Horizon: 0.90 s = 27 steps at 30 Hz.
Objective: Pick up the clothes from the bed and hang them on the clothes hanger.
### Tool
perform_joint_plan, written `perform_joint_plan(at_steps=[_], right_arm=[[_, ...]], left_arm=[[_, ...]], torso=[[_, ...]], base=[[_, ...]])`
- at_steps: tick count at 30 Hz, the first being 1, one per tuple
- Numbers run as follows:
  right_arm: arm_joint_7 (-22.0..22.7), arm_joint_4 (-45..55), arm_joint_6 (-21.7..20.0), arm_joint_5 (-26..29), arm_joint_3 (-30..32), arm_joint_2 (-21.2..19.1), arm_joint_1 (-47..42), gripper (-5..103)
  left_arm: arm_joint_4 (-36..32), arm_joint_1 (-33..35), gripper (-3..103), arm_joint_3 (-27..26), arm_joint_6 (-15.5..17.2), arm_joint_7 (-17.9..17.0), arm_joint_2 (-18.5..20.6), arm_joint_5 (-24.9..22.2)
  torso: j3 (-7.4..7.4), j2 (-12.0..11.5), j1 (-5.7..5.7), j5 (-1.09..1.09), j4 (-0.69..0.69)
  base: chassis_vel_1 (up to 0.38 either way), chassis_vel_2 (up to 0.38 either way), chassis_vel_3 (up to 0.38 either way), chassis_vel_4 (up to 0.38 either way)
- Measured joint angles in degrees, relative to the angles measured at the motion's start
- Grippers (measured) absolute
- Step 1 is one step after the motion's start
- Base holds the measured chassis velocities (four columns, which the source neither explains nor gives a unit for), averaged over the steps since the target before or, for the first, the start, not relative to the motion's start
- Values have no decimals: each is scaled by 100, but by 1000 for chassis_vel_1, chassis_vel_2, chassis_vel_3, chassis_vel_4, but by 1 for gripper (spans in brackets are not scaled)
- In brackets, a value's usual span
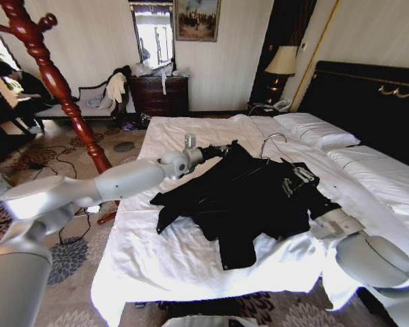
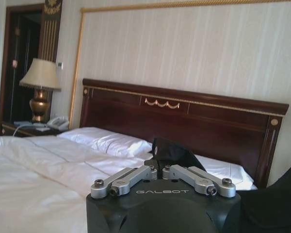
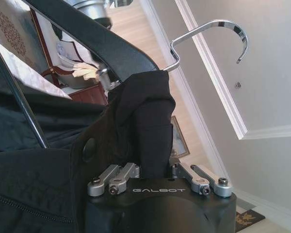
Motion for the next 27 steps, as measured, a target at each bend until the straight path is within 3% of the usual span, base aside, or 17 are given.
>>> perform_joint_plan(at_steps=[7, 10, 12, 15, 23, 26, 27], right_arm=[[-1, -41, 26, -56, -48, -35, 56, 23], [-2, -105, 38, -58, -73, -1, 133, 23], [-2, -113, 48, -64, -75, 1, 134, 23], [-3, -162, 108, -131, -114, 19, 142, 23], [-13, -193, 120, -181, -164, 11, 168, 23], [-16, -211, 130, -217, -164, 12, 142, 23], [-16, -211, 130, -217, -164, 12, 142, 23]], left_arm=[[-719, -288, 0, -3, -29, -309, -417, -80], [-1470, -626, 0, 30, -30, -515, -946, -229], [-1581, -701, 0, 52, -30, -566, -1037, -258], [-2157, -1220, 0, 212, -28, -751, -1492, -444], [-2871, -2022, 0, 419, -26, -988, -2086, -761], [-3438, -2408, 0, 616, -50, -1074, -2565, -907], [-3438, -2408, 0, 616, -50, -1074, -2565, -907]], torso=[[0, 0, 0, 0, -1], [0, 0, 0, 0, 2], [0, 0, 0, 0, 2], [0, 0, 0, 0, 2], [0, 0, 0, 1, 0], [0, 0, 0, 0, 1], [0, 0, 0, 0, 1]], base=[[0, 0, 0, 0], [0, 0, 0, 0], [0, 0, 0, 0], [0, 0, 0, 0], [0, 0, 0, 0], [0, 0, 0, 0], [0, 0, 0, 0]])
